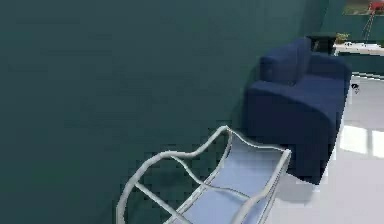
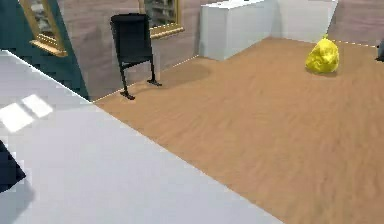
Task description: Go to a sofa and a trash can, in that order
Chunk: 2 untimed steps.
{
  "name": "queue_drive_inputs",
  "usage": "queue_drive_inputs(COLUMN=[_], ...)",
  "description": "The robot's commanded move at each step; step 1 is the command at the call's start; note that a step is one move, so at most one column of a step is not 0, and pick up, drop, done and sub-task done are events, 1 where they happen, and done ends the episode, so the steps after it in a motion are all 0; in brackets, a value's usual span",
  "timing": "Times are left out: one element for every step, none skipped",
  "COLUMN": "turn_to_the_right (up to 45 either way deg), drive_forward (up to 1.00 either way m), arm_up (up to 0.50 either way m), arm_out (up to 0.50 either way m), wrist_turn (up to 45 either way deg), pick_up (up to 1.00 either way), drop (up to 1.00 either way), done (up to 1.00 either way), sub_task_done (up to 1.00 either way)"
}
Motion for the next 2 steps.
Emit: queue_drive_inputs(turn_to_the_right=[45.0, 45.0], drive_forward=[0.0, 0.0], arm_up=[0.0, 0.0], arm_out=[0.0, 0.0], wrist_turn=[0.0, 0.0], pick_up=[0.0, 0.0], drop=[0.0, 0.0], done=[0.0, 0.0], sub_task_done=[0.0, 0.0])
